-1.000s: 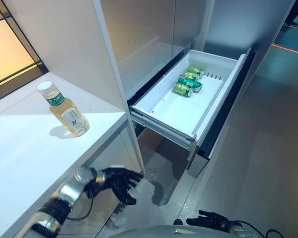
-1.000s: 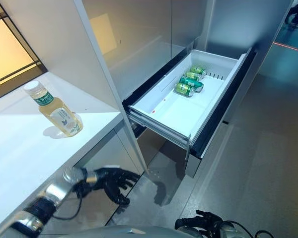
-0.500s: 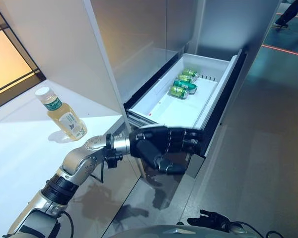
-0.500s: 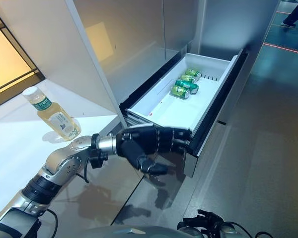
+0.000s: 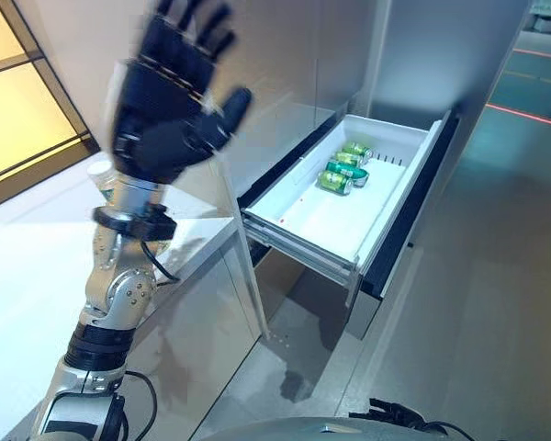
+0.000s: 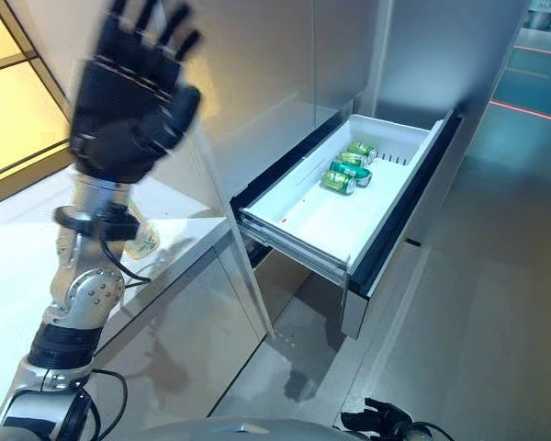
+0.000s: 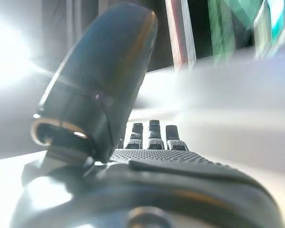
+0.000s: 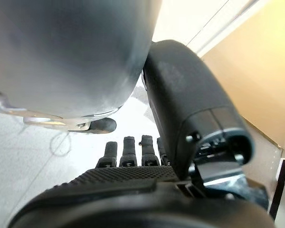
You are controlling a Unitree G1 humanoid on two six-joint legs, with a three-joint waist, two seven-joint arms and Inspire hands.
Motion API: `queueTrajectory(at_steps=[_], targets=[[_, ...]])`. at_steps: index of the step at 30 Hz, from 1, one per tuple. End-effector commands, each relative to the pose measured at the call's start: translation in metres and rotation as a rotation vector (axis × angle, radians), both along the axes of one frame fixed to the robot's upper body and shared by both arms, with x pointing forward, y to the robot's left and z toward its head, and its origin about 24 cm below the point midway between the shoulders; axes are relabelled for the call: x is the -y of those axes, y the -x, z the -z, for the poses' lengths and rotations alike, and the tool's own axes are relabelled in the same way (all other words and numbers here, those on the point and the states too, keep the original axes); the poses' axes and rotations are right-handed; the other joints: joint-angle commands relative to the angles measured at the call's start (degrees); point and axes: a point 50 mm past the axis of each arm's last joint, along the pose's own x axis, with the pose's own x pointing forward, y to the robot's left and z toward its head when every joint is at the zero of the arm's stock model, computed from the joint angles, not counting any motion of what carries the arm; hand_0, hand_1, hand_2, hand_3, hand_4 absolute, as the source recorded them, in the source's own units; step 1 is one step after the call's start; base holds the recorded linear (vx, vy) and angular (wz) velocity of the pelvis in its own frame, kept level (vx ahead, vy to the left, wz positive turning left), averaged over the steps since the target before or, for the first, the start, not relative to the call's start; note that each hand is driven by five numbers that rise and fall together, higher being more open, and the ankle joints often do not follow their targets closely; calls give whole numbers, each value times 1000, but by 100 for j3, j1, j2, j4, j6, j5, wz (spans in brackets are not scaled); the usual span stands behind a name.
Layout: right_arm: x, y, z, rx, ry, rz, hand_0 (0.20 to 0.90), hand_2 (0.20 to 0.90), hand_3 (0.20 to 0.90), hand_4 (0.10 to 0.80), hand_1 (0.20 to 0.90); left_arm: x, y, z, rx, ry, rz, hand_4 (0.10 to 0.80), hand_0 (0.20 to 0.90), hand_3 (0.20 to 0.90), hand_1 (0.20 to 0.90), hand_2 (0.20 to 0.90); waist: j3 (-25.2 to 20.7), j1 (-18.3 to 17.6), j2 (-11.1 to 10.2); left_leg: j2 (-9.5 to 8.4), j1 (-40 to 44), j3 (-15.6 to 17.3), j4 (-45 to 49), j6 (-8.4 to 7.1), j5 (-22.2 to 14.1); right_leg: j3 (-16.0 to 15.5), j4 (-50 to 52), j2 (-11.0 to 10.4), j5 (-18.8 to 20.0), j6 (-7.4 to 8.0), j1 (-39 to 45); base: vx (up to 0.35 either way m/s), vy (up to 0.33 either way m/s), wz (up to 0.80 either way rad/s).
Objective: Put drinks into fridge and close the fridge
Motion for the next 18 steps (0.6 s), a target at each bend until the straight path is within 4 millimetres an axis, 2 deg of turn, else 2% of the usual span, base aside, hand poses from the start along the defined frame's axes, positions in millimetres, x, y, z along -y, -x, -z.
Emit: queueTrajectory(at_steps=[1, 4, 11, 18], targets=[[-10, 10, 5, -56, -5, -104, 900, 900, 900, 800, 900, -8, 34, -35, 323, -10, -239, 800, 900, 900, 900, 900, -60, 144, -82, -102, -232, -322, 62, 73, -388, -304, 727, 104, -997, 97, 36, 8, -11, 11], [-13, 5, 4, -50, -9, -124, 900, 900, 900, 800, 900, -9, 36, -34, 333, -32, -371, 800, 900, 900, 900, 900, -47, 230, -85, -92, -254, -373, 60, 55, -372, -399, 778, 99, -1052, 65, 37, 7, -6, 24], [-16, -8, 3, -40, -12, -170, 900, 900, 900, 800, 900, -15, 14, -27, 155, -81, -523, 800, 900, 900, 900, 900, -3, 347, -55, -78, -305, -470, 90, 13, -337, -570, 940, 75, -1160, 26, 6, 5, -5, 20], [-13, -12, 1, -40, -1, -180, 900, 900, 900, 800, 900, -27, 1, -13, 8, -105, -559, 800, 900, 900, 900, 900, 56, 429, -34, -77, -350, -544, 156, -31, -317, -671, 1011, 54, -1207, 16, 17, 5, 4, 7]])
